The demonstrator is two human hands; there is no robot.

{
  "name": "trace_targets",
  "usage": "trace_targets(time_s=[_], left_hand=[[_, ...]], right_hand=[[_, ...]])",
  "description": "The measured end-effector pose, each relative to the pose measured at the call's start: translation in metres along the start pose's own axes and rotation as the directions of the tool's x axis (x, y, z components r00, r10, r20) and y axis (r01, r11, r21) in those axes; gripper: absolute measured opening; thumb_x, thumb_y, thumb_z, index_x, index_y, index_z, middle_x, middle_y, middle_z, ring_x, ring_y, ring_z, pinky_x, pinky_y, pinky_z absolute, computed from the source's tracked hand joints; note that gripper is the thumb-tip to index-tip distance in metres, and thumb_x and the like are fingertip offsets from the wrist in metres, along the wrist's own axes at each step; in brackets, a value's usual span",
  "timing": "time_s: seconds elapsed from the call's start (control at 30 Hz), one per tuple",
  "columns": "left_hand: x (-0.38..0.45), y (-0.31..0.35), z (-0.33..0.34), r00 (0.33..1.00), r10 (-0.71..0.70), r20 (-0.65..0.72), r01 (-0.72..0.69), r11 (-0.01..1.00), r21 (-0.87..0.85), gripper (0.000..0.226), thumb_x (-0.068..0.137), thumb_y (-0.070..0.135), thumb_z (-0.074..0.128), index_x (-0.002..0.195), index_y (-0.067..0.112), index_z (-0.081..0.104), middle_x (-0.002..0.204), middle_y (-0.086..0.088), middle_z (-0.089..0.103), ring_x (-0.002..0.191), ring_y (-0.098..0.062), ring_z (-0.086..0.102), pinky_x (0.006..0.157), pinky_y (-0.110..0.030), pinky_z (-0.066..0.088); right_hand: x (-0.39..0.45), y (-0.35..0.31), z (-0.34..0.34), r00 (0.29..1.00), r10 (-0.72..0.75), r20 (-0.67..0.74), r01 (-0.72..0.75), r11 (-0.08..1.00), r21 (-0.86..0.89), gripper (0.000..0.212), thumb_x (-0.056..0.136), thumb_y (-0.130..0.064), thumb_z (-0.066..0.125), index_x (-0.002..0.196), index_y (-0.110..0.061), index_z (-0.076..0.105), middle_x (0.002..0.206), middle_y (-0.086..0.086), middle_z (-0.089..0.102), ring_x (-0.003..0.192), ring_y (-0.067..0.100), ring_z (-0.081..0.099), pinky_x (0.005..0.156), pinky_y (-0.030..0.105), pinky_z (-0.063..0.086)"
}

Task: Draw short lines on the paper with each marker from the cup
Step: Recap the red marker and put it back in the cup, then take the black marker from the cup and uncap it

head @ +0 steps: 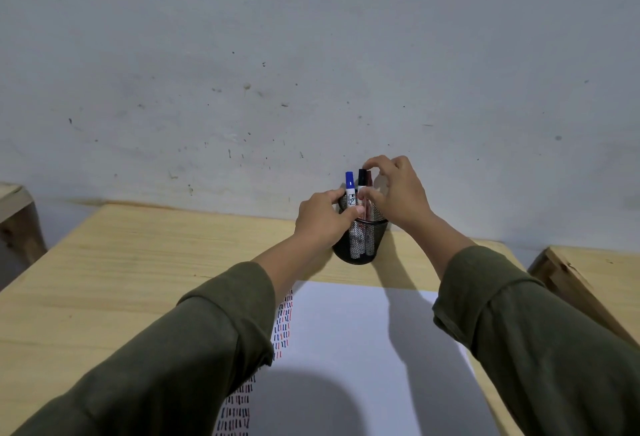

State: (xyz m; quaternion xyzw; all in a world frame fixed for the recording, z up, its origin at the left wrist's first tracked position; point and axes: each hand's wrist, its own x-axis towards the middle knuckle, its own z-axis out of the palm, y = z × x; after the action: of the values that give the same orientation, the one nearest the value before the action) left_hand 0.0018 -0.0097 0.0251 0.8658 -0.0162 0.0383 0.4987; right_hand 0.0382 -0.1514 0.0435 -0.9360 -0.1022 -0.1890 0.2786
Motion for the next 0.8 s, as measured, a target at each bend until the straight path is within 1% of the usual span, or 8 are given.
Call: trace_targets(time_s=[0.13,0.27,0.37,0.43,0.5,0.57,0.67,0.8], left_hand=[[0.000,0.000,0.000,1.000,-0.006,0.005,0.007,1.000,-0.028,0.053,0.082,0.035,0.067,0.133,0.024,0.055,0.129,0.001,0.063,0.123,-0.015,0.054,0.086,-0.017,0.034],[-0.001,0.003,-0.001,1.000,-0.017,0.003,0.017,1.000,0.021,0.060,0.081,0.040,0.068,0.135,0.022,0.051,0.135,0.000,0.059,0.127,-0.019,0.051,0.097,-0.026,0.038],[-0.002,0.007,-0.009,0.998,-0.024,-0.053,0.028,0.997,0.077,0.062,0.083,0.045,0.063,0.138,0.021,0.047,0.140,-0.001,0.054,0.131,-0.023,0.047,0.107,-0.038,0.037],[-0.004,0.014,-0.017,0.991,0.007,-0.135,-0.007,1.000,-0.006,0.052,0.087,0.041,0.059,0.134,0.020,0.051,0.137,0.000,0.057,0.128,-0.020,0.049,0.107,-0.035,0.037],[-0.006,0.025,-0.027,0.979,0.040,-0.197,-0.068,0.989,-0.133,0.041,0.091,0.035,0.056,0.129,0.020,0.056,0.131,0.002,0.061,0.124,-0.015,0.053,0.105,-0.028,0.037],[-0.010,0.037,-0.037,0.977,0.050,-0.206,-0.105,0.959,-0.264,0.035,0.093,0.032,0.054,0.126,0.022,0.059,0.125,0.004,0.064,0.120,-0.011,0.055,0.102,-0.023,0.037],[-0.021,0.053,-0.048,0.991,0.064,-0.118,-0.110,0.890,-0.442,0.034,0.095,0.030,0.050,0.127,0.023,0.058,0.125,0.005,0.065,0.117,-0.006,0.054,0.102,-0.023,0.038],[-0.044,0.063,-0.055,0.996,0.093,-0.008,-0.085,0.867,-0.491,0.034,0.098,0.023,0.046,0.130,0.018,0.056,0.126,0.000,0.064,0.112,-0.007,0.054,0.097,-0.026,0.039]], right_hand=[[-0.010,-0.004,-0.002,0.999,0.051,0.006,-0.051,0.987,0.154,0.036,0.080,-0.016,0.068,0.111,-0.018,0.050,0.095,0.006,0.057,0.074,0.012,0.052,0.060,0.021,0.038],[-0.016,-0.011,-0.009,0.987,0.143,-0.073,-0.103,0.913,0.396,0.045,0.081,-0.004,0.065,0.117,-0.015,0.042,0.084,0.007,0.062,0.069,0.009,0.057,0.056,0.003,0.039],[-0.009,-0.022,-0.026,0.961,0.202,-0.188,-0.080,0.855,0.513,0.047,0.082,-0.004,0.066,0.115,-0.023,0.038,0.082,-0.003,0.055,0.073,0.012,0.062,0.069,0.016,0.045],[-0.005,-0.032,-0.041,0.945,0.224,-0.238,-0.042,0.805,0.592,0.048,0.083,-0.004,0.064,0.112,-0.028,0.035,0.083,-0.003,0.056,0.074,0.016,0.066,0.074,0.026,0.051],[-0.004,-0.043,-0.055,0.937,0.242,-0.254,-0.011,0.745,0.667,0.047,0.085,-0.004,0.063,0.114,-0.026,0.033,0.081,0.000,0.061,0.074,0.014,0.070,0.077,0.027,0.055],[-0.008,-0.053,-0.066,0.947,0.245,-0.208,-0.012,0.673,0.739,0.046,0.085,-0.006,0.063,0.116,-0.023,0.033,0.079,0.004,0.066,0.070,0.010,0.070,0.073,0.023,0.055],[-0.022,-0.063,-0.073,0.982,0.185,-0.028,-0.091,0.608,0.788,0.047,0.084,-0.009,0.067,0.117,-0.019,0.035,0.083,0.007,0.071,0.071,0.016,0.071,0.070,0.024,0.053],[-0.052,-0.074,-0.075,0.987,0.105,0.122,-0.160,0.582,0.797,0.041,0.083,-0.008,0.068,0.112,-0.017,0.040,0.085,0.009,0.072,0.068,0.016,0.069,0.076,0.033,0.052]])
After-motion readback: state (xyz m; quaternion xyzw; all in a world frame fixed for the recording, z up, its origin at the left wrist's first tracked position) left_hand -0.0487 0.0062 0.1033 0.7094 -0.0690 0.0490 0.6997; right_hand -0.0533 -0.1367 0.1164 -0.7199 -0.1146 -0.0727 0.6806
